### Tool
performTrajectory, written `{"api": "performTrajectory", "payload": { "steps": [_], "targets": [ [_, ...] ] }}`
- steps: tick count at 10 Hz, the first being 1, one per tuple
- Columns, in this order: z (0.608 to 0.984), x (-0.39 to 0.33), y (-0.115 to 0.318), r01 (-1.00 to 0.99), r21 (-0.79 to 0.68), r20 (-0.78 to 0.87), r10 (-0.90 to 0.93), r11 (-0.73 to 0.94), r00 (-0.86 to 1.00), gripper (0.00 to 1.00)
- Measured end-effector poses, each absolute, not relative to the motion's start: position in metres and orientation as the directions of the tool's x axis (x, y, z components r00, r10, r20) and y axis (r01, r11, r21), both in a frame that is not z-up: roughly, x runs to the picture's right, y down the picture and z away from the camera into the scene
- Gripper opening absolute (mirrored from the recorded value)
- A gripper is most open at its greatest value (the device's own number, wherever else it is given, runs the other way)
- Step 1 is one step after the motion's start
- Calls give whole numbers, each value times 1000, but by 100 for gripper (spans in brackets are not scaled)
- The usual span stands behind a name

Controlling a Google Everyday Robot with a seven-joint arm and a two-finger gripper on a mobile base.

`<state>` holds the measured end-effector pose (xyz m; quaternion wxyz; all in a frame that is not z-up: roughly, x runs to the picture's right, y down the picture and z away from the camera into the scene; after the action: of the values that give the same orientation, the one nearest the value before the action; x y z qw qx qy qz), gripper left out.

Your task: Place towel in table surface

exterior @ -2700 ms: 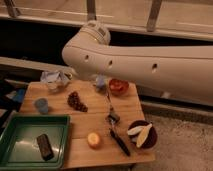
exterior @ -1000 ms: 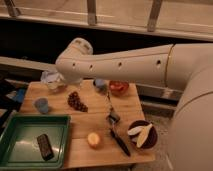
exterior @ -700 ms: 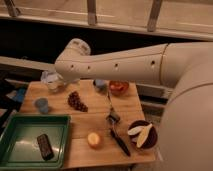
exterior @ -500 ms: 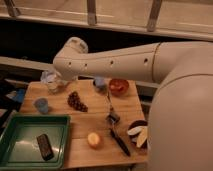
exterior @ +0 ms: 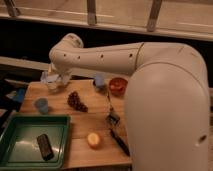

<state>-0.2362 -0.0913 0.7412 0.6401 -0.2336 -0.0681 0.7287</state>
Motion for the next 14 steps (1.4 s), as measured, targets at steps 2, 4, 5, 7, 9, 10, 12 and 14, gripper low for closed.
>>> {"api": "performTrajectory", "payload": {
  "steps": [2,4,5,7,9,10,12,14],
  "targets": [
    [755,-270,-99,-878,-434,-267,960,-202,-89,65],
    [759,-270,-102,-876,-432,-269,958,-214,-101,65],
    [759,-270,-102,-876,-432,-270,958,-213,-100,65],
    [758,-273,-102,-875,-436,-266,959,-211,-98,65],
    [762,-274,-111,-868,-452,-250,963,-205,-97,65],
    [767,-287,-119,-861,-470,-240,967,-194,-87,65],
    [781,-316,-132,-852,-491,-235,969,-181,-71,65],
    [803,-337,-142,-840,-512,-235,970,-180,-64,65]
  ]
}}
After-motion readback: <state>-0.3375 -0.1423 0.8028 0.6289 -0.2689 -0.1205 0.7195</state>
